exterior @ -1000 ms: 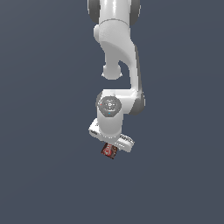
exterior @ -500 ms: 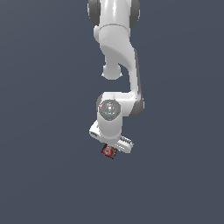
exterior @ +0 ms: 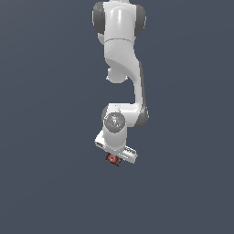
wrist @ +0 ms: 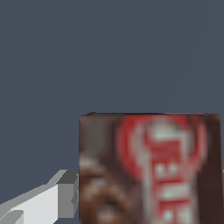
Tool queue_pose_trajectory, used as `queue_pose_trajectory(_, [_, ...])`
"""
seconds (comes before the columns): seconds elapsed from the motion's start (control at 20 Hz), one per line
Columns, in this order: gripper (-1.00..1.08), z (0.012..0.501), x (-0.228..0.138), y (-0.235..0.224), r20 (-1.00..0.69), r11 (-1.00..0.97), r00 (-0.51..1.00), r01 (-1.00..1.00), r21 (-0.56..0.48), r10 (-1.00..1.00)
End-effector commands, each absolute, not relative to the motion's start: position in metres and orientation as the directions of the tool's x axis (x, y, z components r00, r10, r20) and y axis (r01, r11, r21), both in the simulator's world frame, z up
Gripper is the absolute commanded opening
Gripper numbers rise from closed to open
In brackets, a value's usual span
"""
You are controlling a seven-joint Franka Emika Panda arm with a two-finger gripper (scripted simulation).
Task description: Pick up the object and move it to a goal position.
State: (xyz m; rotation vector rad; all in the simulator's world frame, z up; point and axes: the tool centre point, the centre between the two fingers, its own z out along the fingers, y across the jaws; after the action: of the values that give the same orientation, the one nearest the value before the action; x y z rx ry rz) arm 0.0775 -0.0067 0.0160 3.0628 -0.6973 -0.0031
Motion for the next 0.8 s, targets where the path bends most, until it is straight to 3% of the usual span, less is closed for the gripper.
queue_pose_trajectory(0.0, [1.0, 0.0158, 0.0788, -0.0067, 0.0, -0.901, 0.901, -0.433, 0.0, -0.433])
queue_pose_trajectory(0.05, [-1.0, 0.0158, 0.0788, -0.0067, 0.0, -0.901, 0.901, -0.433, 0.0, -0.433])
queue_pose_trajectory(0.75, [-1.0, 0.019, 0.0774, -0.0056, 0.0, -0.901, 0.901, -0.433, 0.0, -0.433])
